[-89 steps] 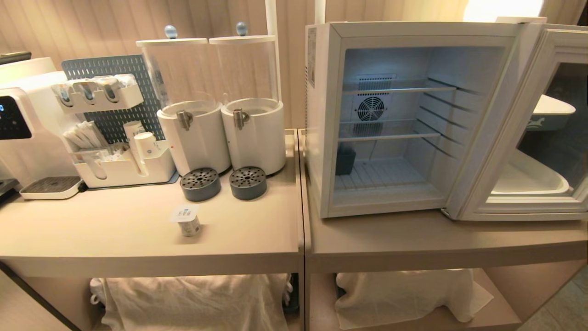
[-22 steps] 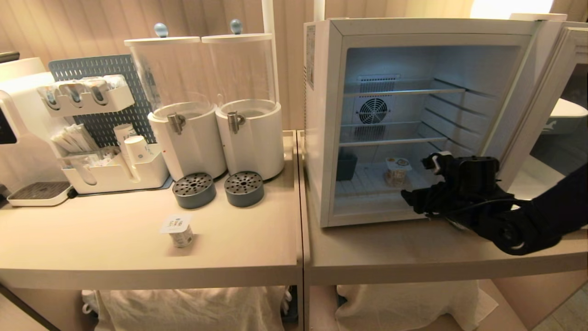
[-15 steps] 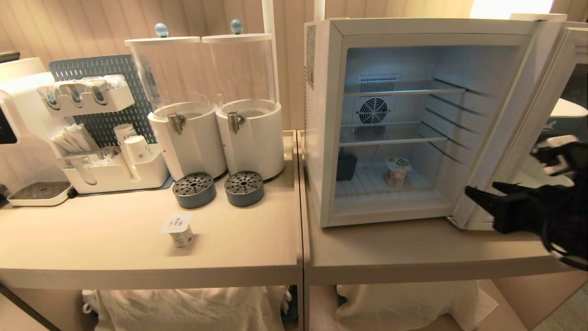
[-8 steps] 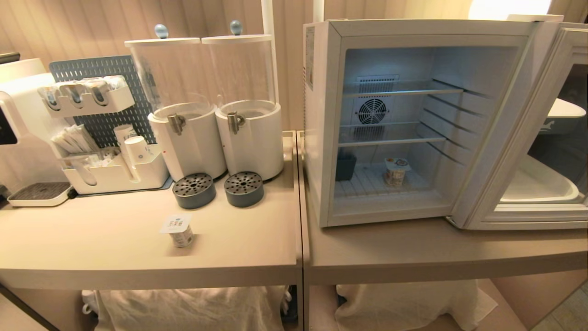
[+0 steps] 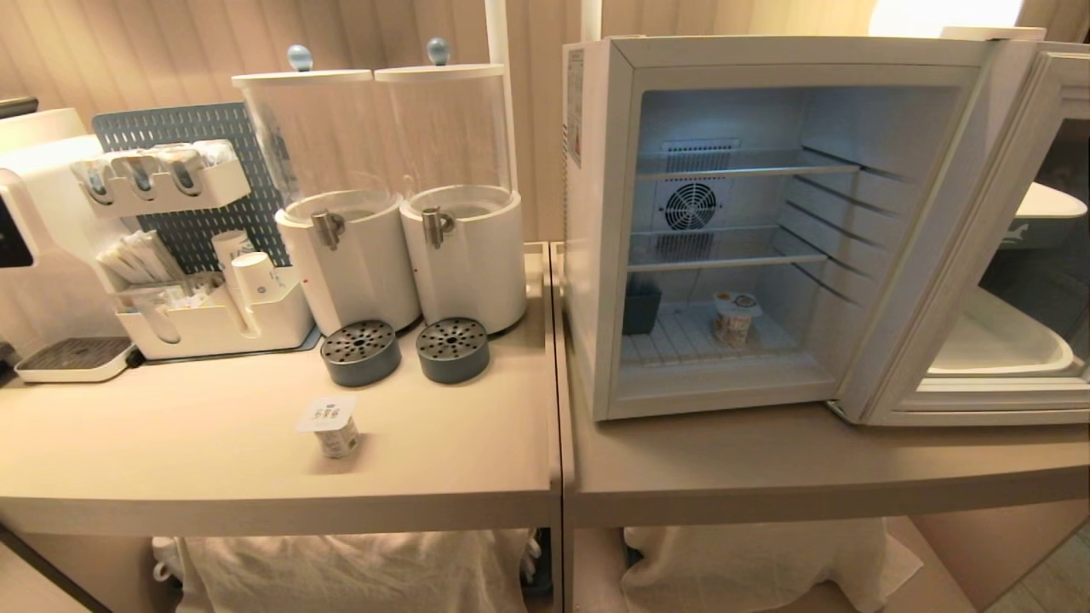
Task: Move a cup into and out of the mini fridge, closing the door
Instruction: Put the yoghurt in the freezer
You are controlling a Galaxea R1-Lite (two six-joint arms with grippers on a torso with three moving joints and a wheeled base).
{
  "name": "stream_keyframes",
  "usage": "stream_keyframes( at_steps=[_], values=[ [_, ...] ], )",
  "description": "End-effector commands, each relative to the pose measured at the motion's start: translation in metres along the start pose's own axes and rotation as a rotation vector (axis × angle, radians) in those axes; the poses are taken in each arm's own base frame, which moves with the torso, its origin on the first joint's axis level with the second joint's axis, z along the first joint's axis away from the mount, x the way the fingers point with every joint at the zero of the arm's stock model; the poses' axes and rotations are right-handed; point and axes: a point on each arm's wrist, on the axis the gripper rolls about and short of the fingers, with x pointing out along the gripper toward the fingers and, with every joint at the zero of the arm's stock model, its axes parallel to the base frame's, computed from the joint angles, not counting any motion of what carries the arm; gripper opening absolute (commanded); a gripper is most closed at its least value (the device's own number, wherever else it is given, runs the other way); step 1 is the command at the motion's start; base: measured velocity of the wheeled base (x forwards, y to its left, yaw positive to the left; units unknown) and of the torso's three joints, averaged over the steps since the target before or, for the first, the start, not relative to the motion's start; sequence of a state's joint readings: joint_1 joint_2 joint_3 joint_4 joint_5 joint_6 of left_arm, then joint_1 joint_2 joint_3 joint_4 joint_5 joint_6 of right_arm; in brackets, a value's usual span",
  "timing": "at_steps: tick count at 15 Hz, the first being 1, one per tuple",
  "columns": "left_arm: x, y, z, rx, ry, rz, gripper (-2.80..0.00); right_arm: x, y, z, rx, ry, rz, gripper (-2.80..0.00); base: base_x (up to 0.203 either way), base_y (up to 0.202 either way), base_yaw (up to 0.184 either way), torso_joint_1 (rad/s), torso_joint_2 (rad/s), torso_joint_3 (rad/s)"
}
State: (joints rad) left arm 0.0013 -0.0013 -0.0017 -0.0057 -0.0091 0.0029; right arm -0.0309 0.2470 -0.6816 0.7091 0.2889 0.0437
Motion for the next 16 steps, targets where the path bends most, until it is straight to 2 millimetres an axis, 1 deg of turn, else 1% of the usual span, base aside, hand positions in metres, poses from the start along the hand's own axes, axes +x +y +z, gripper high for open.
stream_keyframes(
  at_steps=[1, 2, 3, 4, 5, 6, 7, 8, 9, 11, 16],
  values=[
    [0.000, 0.000, 0.000, -0.001, 0.001, 0.000, -2.80, -0.008, -0.001, -0.014, -0.024, -0.052, 0.035, -2.80, 0.000, 0.000, 0.000, 0.000, 0.00, 0.000],
    [0.000, 0.000, 0.000, -0.001, 0.001, 0.000, -2.80, -0.008, -0.002, -0.028, -0.038, -0.089, 0.029, -2.80, 0.000, 0.000, 0.000, 0.000, 0.00, 0.000],
    [0.000, 0.000, 0.000, -0.001, 0.000, 0.000, -2.80, -0.001, -0.005, -0.041, -0.045, -0.122, -0.001, -2.80, 0.000, 0.000, 0.000, 0.000, 0.00, 0.000],
    [0.000, 0.000, 0.000, -0.001, 0.000, 0.000, -2.80, 0.016, -0.012, -0.055, -0.037, -0.131, -0.074, -2.80, 0.000, 0.000, 0.000, 0.000, 0.00, 0.000],
    [0.000, 0.000, 0.000, -0.001, -0.001, 0.000, -2.80, 0.037, -0.020, -0.070, -0.039, -0.147, -0.138, -2.80, 0.000, 0.000, 0.000, 0.000, 0.00, 0.000],
    [0.000, 0.000, 0.000, -0.001, 0.001, 0.000, -2.80, 0.054, -0.026, -0.081, -0.054, -0.198, -0.169, -2.80, 0.000, 0.000, 0.000, 0.000, 0.00, 0.000],
    [0.000, 0.000, 0.000, -0.001, 0.000, 0.000, -2.80, 0.064, -0.030, -0.092, -0.062, -0.219, -0.190, -2.80, 0.000, 0.000, 0.000, 0.000, 0.00, 0.000],
    [0.000, 0.000, 0.000, -0.001, 0.001, 0.000, -2.80, 0.070, -0.032, -0.102, -0.074, -0.197, -0.207, -2.80, 0.000, 0.000, 0.000, 0.000, 0.00, 0.000],
    [0.000, 0.000, 0.000, -0.001, 0.001, 0.000, -2.80, 0.071, -0.033, -0.105, -0.090, -0.178, -0.217, -2.80, 0.000, 0.000, 0.000, 0.000, 0.00, 0.000],
    [0.000, 0.000, 0.000, -0.001, 0.001, 0.000, -2.80, 0.063, -0.030, -0.095, -0.100, -0.193, -0.235, -2.80, 0.000, 0.000, 0.000, 0.000, 0.00, 0.000],
    [0.000, 0.000, 0.000, 0.003, 0.001, 0.000, -2.80, 0.063, -0.030, -0.096, -0.081, -0.191, -0.237, -2.80, 0.001, 0.013, -0.002, 0.000, 0.00, 0.000]
  ],
)
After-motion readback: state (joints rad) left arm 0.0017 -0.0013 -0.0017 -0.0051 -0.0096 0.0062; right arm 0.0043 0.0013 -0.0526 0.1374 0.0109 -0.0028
